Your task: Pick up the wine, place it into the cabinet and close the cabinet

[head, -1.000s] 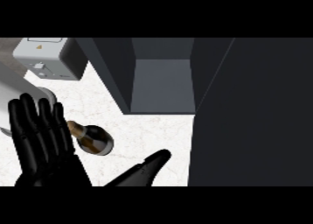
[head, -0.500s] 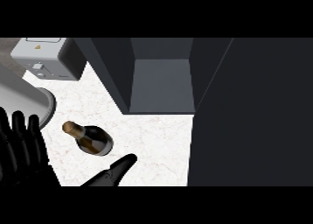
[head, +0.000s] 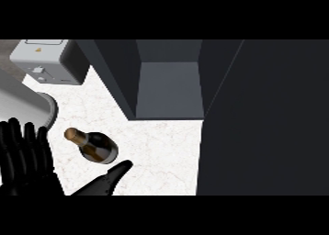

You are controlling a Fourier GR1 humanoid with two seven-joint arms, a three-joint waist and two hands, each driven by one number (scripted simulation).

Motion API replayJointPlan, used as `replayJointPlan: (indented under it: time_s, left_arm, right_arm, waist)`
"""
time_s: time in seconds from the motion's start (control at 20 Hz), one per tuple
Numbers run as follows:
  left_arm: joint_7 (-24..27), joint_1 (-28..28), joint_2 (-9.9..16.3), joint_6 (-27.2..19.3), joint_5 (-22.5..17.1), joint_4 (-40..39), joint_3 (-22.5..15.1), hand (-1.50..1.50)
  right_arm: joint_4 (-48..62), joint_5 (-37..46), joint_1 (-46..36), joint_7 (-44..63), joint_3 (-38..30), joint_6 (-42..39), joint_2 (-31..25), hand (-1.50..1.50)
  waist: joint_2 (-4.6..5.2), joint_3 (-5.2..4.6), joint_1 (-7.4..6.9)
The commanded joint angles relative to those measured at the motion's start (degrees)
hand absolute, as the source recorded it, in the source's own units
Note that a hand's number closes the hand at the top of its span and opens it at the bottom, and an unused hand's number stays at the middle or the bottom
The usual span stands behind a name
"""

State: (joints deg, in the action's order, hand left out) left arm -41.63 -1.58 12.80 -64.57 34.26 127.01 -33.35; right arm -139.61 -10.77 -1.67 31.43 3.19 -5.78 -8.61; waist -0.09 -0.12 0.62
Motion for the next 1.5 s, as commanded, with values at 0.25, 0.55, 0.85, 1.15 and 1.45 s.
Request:
replayJointPlan:
  time_s: [0.25,0.55,0.85,1.15,1.45]
  left_arm:
    - [16.71,-2.59,4.99,-7.20,-20.05,-3.78,-0.06,-1.50]
    - [29.80,-3.81,-0.85,-8.87,-24.48,-13.35,-0.82,-1.50]
    - [39.39,-7.43,-0.43,1.05,-39.06,-12.01,7.62,-1.50]
    - [56.38,-12.54,-8.05,12.14,-48.29,-21.13,12.98,-1.50]
    - [65.04,-11.05,-9.85,24.21,-54.95,-30.14,19.24,-1.50]
  right_arm:
    - [-7.55,-0.78,1.51,3.12,2.34,1.59,1.94,-1.50]
    - [-10.75,-1.67,1.79,4.62,1.82,1.66,1.43,-1.50]
    - [-10.38,-2.86,2.25,5.99,0.59,1.45,0.98,-1.50]
    - [-6.65,-3.24,1.14,3.23,-0.42,0.39,1.49,-1.50]
    - [-7.30,-6.04,-1.03,4.48,-4.19,-0.57,-0.39,-1.50]
  waist:
    - [-0.03,-0.12,-0.21]
    - [-0.16,-0.16,0.28]
    - [-0.19,-0.14,-0.21]
    - [-0.07,-0.02,-0.61]
    - [-0.02,0.06,-0.37]
